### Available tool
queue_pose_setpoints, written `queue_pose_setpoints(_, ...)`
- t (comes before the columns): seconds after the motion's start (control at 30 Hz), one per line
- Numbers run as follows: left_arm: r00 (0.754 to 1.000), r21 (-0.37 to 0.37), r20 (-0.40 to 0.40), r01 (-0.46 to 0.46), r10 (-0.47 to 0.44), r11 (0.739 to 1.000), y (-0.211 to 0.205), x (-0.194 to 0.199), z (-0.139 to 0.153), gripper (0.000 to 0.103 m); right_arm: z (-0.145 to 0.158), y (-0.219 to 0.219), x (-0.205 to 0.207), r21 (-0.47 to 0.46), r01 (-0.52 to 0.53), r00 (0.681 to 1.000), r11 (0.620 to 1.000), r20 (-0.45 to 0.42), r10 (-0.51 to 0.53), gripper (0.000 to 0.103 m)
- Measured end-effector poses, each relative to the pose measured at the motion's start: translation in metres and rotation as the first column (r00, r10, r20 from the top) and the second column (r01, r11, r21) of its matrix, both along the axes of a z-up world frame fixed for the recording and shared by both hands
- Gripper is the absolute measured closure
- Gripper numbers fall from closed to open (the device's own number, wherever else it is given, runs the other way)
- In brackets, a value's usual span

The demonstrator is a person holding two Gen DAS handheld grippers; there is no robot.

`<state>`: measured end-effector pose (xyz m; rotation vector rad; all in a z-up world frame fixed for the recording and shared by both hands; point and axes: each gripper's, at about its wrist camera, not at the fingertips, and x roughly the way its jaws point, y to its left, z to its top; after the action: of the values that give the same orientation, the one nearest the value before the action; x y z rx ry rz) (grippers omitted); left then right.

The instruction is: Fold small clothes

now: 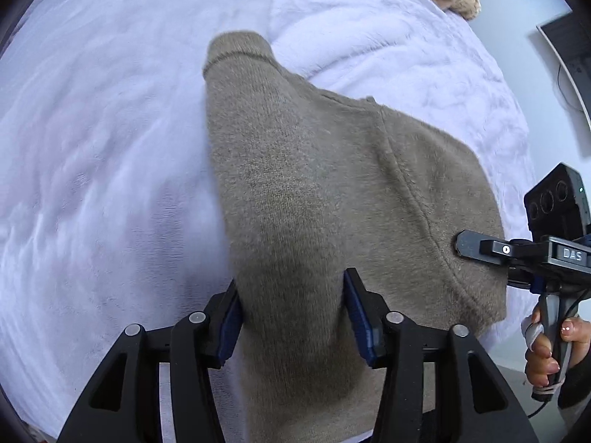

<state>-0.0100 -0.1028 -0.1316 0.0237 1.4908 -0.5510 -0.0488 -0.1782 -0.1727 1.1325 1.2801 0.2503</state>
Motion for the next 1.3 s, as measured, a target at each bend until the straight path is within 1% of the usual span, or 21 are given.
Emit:
queue_pose_setpoints(0.03,1.000,-0.001,0.013,-0.019,0.019,1.000,0.004,0.001,0.003,0.043,0.001,-0.004,-0.001,-0.031,0.008,1.000,0.999,-0.015,-0.008,0.061)
queue_pose_setpoints(0.07,0.999,0.005,0.035,-0.039,0.039,0.999,0.010,0.003,0.007,0.035,0.003,-0.007,0.000,-0.078,0.014,0.999,0.997,-0.035,-0.017,0.049)
queue_pose_setpoints(0.1,0.997,0.011,0.054,-0.055,0.054,0.998,0.017,0.004,0.010,0.032,0.005,-0.009,-0.004,-0.138,0.014,0.998,0.990,-0.058,-0.022,0.041)
queue_pose_setpoints(0.2,0.990,0.019,0.090,-0.109,0.107,0.994,0.047,0.009,0.018,0.032,0.014,-0.021,-0.009,-0.319,-0.018,0.993,0.948,-0.120,-0.021,0.041)
queue_pose_setpoints(0.27,0.987,0.024,0.093,-0.137,0.134,0.990,0.057,0.012,0.018,0.032,0.021,-0.030,-0.016,-0.356,-0.014,0.992,0.934,-0.124,-0.033,0.041)
queue_pose_setpoints(0.33,0.984,0.052,0.114,-0.142,0.135,0.989,0.061,0.015,0.019,0.032,0.028,-0.036,-0.027,-0.365,0.005,0.993,0.931,-0.108,-0.047,0.044)
queue_pose_setpoints(0.4,0.983,0.062,0.140,-0.131,0.122,0.989,0.059,0.013,0.024,0.050,0.040,-0.036,-0.032,-0.376,0.015,0.996,0.926,-0.077,-0.047,0.058)
queue_pose_setpoints(0.43,0.984,0.057,0.138,-0.121,0.112,0.991,0.055,0.011,0.024,0.065,0.043,-0.035,-0.038,-0.376,0.017,0.997,0.927,-0.065,-0.045,0.059)
queue_pose_setpoints(0.47,0.985,0.054,0.134,-0.113,0.105,0.992,0.048,0.012,0.022,0.068,0.046,-0.029,-0.044,-0.370,0.023,0.997,0.929,-0.055,-0.047,0.059)
queue_pose_setpoints(0.53,0.987,0.038,0.140,-0.090,0.084,0.995,0.042,0.013,0.023,0.068,0.042,-0.024,-0.042,-0.346,0.021,0.997,0.938,-0.062,-0.045,0.059)
queue_pose_setpoints(0.63,0.987,0.040,0.156,-0.056,0.049,0.998,0.030,0.013,0.026,0.068,0.026,-0.016,-0.041,-0.310,0.018,0.993,0.951,-0.108,-0.054,0.060)
queue_pose_setpoints(0.67,0.986,0.051,0.164,-0.046,0.037,0.998,0.027,0.014,0.027,0.068,0.024,-0.016,-0.043,-0.298,0.026,0.992,0.954,-0.108,-0.061,0.078)
queue_pose_setpoints(0.7,0.984,0.072,0.174,-0.038,0.025,0.997,0.025,0.014,0.025,0.068,0.026,-0.013,-0.041,-0.299,0.025,0.993,0.954,-0.099,-0.058,0.084)
queue_pose_setpoints(0.73,0.985,0.082,0.173,-0.035,0.020,0.996,0.024,0.015,0.022,0.068,0.032,-0.009,-0.039,-0.327,0.013,0.996,0.945,-0.083,-0.042,0.086)
queue_pose_setpoints(0.8,0.987,0.093,0.160,-0.032,0.017,0.995,0.022,0.018,0.014,0.068,0.044,-0.001,-0.037,-0.410,-0.047,0.998,0.911,-0.064,0.022,0.091)
queue_pose_setpoints(0.87,0.989,0.097,0.149,-0.022,0.007,0.995,0.019,0.019,0.007,0.068,0.041,0.001,-0.038,-0.467,-0.101,0.993,0.879,-0.097,0.063,0.093)
queue_pose_setpoints(1.0,0.987,0.113,0.160,0.014,-0.032,0.994,0.011,0.014,0.005,0.068,0.013,-0.002,-0.040,-0.511,-0.146,0.983,0.847,-0.172,0.065,0.093)
queue_pose_setpoints(1.07,0.984,0.129,0.171,0.030,-0.052,0.991,0.007,0.012,0.006,0.068,0.003,0.002,-0.041,-0.555,-0.188,0.975,0.810,-0.206,0.085,0.093)
queue_pose_setpoints(1.17,0.983,0.146,0.177,0.025,-0.051,0.989,0.007,0.011,0.007,0.068,0.006,0.003,-0.046,-0.588,-0.200,0.969,0.784,-0.238,0.068,0.093)
queue_pose_setpoints(1.23,0.984,0.136,0.171,0.019,-0.043,0.990,0.009,0.012,0.006,0.068,0.014,0.000,-0.053,-0.569,-0.180,0.971,0.802,-0.233,0.052,0.093)
queue_pose_setpoints(1.3,0.985,0.132,0.168,0.015,-0.038,0.991,0.009,0.012,0.006,0.068,0.030,0.001,-0.062,-0.549,-0.141,0.981,0.824,-0.189,0.042,0.093)
